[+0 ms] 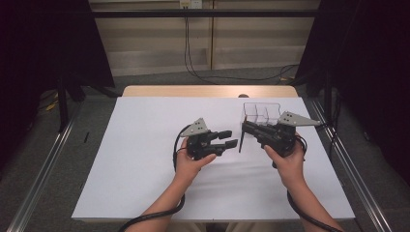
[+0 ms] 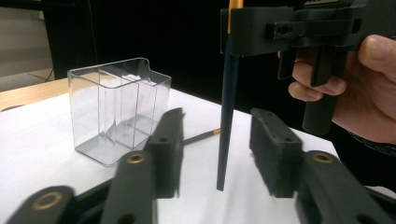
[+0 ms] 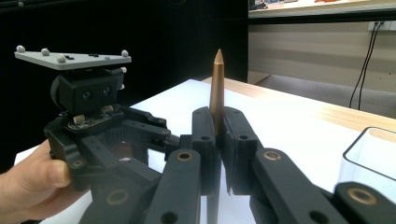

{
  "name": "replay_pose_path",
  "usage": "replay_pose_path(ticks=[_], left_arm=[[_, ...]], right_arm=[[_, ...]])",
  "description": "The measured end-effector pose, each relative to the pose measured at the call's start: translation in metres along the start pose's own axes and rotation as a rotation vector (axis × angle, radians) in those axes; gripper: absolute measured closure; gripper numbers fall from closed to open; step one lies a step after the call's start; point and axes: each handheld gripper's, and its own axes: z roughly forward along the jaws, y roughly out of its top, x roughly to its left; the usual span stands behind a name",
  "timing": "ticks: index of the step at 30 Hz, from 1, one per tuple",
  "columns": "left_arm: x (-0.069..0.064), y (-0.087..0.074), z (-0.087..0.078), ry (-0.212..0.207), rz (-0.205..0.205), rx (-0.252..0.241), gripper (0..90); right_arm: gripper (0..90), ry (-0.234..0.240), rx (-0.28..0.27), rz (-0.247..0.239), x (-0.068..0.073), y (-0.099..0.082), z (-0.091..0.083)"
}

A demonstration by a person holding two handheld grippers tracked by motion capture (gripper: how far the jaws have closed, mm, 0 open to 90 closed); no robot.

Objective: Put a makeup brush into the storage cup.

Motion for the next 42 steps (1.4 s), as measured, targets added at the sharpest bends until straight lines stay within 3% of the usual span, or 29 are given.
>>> replay_pose_path(ticks=[2,6,9,13,17,20,24,26,31,42], left_arm=[[0.000,0.000,-0.001,-0.014,0.004,-0.011,47.2],[-0.001,0.001,-0.002,-0.020,0.014,0.019,36.1],[-0.001,0.001,-0.003,-0.008,0.035,0.031,34.2],[0.000,0.002,-0.005,-0.005,0.018,0.033,30.6],[0.000,0.002,-0.005,-0.024,0.023,0.018,30.0],[0.001,0.001,-0.006,-0.017,0.031,-0.010,30.0],[0.003,0.002,-0.007,-0.008,0.013,0.022,25.7],[0.003,0.003,-0.008,-0.029,-0.010,0.040,21.7],[0.001,0.008,-0.012,-0.038,0.013,-0.001,13.6],[0.002,0.019,-0.028,-0.030,0.045,-0.014,1.3]], right_arm=[[83.9,0.001,-0.002,-0.004,0.000,0.000,0.000],[83.9,0.001,-0.002,-0.004,0.000,0.000,-0.001],[83.9,0.000,-0.003,-0.009,0.000,0.000,-0.002],[83.9,-0.003,-0.003,-0.014,0.000,0.000,-0.003],[83.9,-0.003,-0.009,-0.012,-0.001,0.001,-0.004],[83.9,-0.003,-0.009,-0.014,-0.001,0.002,-0.004],[83.9,-0.002,-0.007,-0.019,-0.001,0.003,-0.005],[83.9,-0.003,-0.007,-0.023,-0.002,0.003,-0.005],[83.8,-0.004,-0.005,-0.029,-0.002,0.003,-0.007],[83.9,-0.006,-0.007,-0.032,-0.003,0.004,-0.009]])
